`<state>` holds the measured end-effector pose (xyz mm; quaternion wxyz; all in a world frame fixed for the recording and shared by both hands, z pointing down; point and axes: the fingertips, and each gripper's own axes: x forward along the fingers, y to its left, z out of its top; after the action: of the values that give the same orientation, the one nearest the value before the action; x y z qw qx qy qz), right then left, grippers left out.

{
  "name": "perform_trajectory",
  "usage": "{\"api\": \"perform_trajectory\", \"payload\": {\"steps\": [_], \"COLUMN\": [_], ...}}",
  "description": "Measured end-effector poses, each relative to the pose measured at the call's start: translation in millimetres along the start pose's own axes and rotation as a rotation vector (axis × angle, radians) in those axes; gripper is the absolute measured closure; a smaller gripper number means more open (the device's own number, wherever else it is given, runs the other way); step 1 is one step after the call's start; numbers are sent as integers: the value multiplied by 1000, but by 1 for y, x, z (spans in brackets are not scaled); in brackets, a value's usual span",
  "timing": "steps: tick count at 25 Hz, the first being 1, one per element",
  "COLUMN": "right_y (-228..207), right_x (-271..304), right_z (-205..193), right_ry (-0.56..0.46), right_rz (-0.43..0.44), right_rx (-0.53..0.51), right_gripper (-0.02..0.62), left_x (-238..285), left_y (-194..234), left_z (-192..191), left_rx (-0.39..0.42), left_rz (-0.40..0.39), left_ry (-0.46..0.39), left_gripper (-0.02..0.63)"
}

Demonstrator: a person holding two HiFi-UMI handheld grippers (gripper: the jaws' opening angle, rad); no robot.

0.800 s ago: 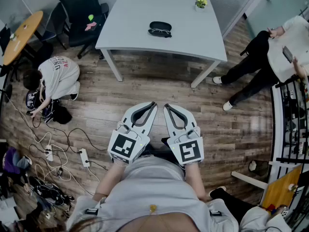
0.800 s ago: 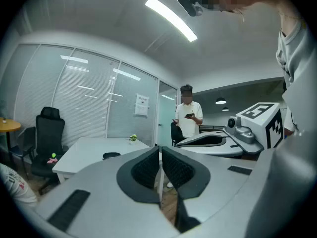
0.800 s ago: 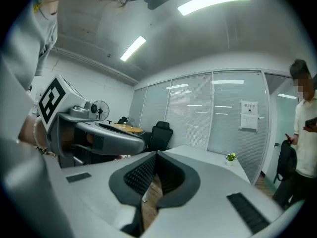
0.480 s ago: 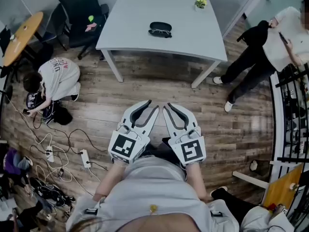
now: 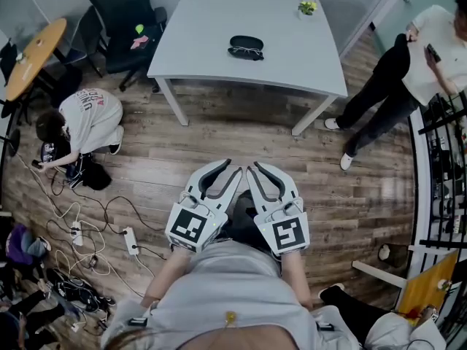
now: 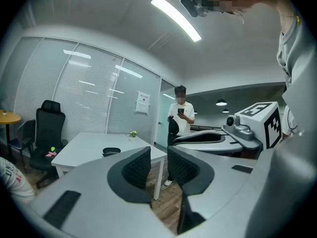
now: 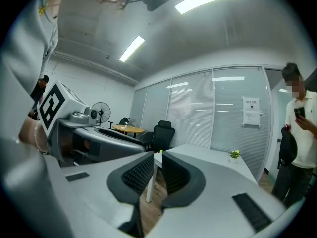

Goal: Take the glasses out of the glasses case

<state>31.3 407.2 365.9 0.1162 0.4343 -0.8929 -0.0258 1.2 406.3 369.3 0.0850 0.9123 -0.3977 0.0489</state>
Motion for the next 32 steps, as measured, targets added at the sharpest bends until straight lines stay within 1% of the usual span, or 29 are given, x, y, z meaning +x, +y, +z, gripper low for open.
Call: {"api": "perform_trajectory", "payload": {"steps": [5,13,21,27,32], "right_y": [-16,-60,-125,-175,-209], "right_x": [22,85,137,166,187], "right_z": [3,13,28,25,24], "right_ry": [-19,-55,-75,-64,-69], "right_rz": [11,64,74,72,94], "right_rx": [31,37,44,33,27], "right_gripper": [525,525,525,525,525], "left_x": [15,66,134,183,218], "left_y": [19,69,109,130,144], "left_z": [6,26,49,61,65], "left_rx": [1,21,21,17,9], "left_rz": [18,54,59,64,80], "left_ry": [-5,-14,-7,2,5], "left_gripper": [500,500,500,500,501]}}
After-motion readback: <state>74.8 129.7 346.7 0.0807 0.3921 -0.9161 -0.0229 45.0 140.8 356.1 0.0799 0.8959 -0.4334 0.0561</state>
